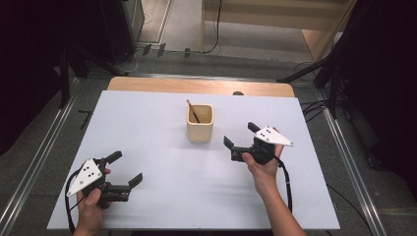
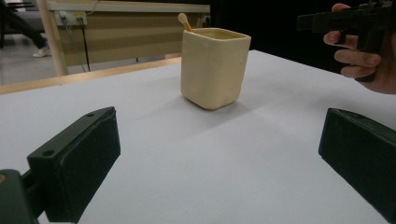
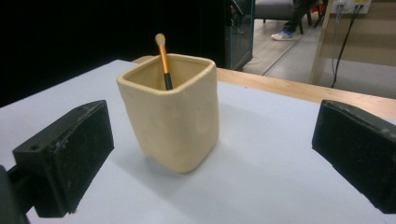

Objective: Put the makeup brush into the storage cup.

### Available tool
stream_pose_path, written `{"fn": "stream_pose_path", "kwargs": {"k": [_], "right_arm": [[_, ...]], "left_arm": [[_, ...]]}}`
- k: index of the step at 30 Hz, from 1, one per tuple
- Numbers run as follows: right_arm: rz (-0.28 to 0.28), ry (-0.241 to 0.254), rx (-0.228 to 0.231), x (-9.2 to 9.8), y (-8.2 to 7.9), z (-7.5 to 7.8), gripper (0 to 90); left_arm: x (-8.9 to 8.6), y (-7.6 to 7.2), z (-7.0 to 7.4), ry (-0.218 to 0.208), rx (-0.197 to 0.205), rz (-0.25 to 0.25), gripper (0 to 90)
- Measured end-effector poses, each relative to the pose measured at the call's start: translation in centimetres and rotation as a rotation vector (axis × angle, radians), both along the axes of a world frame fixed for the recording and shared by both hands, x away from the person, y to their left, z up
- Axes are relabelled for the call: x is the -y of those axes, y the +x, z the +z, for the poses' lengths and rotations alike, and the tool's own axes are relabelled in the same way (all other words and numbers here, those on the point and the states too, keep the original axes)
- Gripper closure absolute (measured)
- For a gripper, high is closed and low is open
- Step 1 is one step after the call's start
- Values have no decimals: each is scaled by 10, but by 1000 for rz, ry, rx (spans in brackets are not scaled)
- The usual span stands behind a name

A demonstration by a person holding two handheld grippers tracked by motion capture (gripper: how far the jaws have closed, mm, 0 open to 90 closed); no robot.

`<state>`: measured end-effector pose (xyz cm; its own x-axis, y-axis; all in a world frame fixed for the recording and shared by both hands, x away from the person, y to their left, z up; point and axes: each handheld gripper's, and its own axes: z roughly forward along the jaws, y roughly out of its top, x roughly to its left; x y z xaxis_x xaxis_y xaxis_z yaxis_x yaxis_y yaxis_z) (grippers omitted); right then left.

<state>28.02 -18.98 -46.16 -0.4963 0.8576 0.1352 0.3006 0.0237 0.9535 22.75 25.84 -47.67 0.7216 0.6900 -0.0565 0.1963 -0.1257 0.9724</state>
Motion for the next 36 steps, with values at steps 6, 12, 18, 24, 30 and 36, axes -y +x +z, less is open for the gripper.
{"fn": "stream_pose_path", "kwargs": {"k": [6,12,18,24,30,36], "right_arm": [[-12,12,-1,12,-11,-4,0],[-24,18,-1,25,-22,-7,0],[-31,11,2,37,-34,-9,0],[-50,5,0,51,-44,-12,0],[-59,-3,-4,63,-54,-16,0],[-64,-7,-11,70,-63,-20,0]], "left_arm": [[0,0,0,-1,0,0,0],[0,0,0,1,1,2,0],[0,0,1,0,1,3,0],[0,0,0,-2,-1,5,0],[0,-1,1,0,1,8,0],[0,-1,1,0,2,8,0]]}}
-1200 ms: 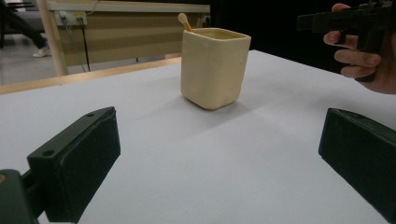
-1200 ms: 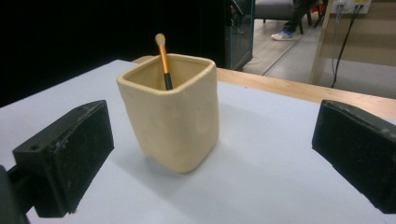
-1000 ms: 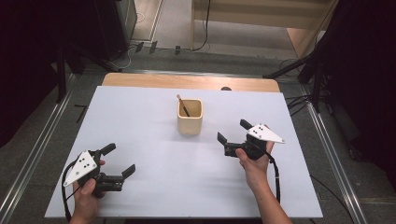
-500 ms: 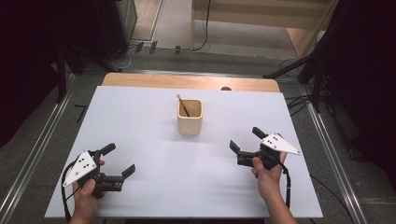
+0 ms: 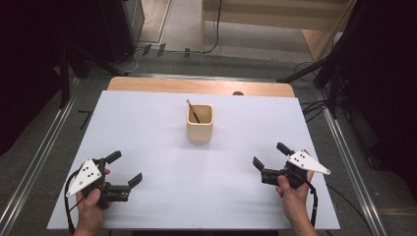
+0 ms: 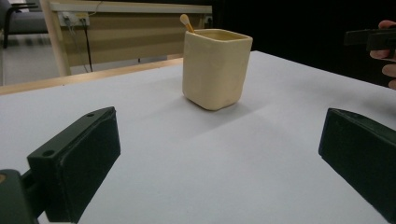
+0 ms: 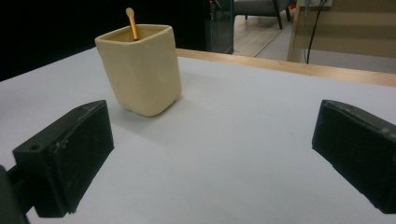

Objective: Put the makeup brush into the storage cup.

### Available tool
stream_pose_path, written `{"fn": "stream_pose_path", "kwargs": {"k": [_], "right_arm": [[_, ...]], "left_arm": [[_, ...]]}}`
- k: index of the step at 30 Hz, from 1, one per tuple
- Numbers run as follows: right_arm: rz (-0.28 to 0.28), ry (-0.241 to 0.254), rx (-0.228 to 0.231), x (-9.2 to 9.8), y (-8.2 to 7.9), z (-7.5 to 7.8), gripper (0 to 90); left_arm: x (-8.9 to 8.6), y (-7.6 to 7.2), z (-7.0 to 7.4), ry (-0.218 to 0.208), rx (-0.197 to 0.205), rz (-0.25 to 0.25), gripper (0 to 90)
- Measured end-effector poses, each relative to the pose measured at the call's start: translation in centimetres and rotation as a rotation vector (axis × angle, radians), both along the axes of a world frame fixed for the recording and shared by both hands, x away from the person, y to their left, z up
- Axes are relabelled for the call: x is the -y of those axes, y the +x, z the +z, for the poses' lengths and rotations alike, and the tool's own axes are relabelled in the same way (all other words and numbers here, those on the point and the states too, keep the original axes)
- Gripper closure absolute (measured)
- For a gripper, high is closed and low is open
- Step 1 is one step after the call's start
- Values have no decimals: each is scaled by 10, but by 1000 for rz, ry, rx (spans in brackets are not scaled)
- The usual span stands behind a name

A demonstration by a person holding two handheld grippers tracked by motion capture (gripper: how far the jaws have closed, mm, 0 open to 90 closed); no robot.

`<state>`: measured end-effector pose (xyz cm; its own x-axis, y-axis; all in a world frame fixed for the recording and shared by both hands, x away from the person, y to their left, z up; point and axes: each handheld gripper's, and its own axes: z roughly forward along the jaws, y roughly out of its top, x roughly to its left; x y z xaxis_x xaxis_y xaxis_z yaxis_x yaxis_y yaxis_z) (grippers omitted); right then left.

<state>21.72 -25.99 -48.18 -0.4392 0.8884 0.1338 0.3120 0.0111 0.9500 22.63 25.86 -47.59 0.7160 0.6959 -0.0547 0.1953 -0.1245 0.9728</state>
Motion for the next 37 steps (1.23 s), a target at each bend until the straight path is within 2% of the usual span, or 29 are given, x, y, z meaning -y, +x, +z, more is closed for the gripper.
{"fn": "stream_pose_path", "kwargs": {"k": [11,22,24,29,34,37], "right_arm": [[-23,-10,7,19,-15,-1,0],[-45,-20,-5,37,-33,-7,0],[-43,-15,-11,38,-37,-9,0],[-50,-58,-3,38,-43,-9,0],[-52,-40,-6,38,-41,-10,0],[-47,-52,-6,36,-41,-11,0]], "left_arm": [[0,0,0,0,-2,4,0],[-1,-1,0,-1,-1,13,0],[-1,0,0,0,0,12,0],[-1,0,0,-2,2,10,0],[-1,-1,0,3,3,8,0],[-1,-1,0,0,4,8,0]]}}
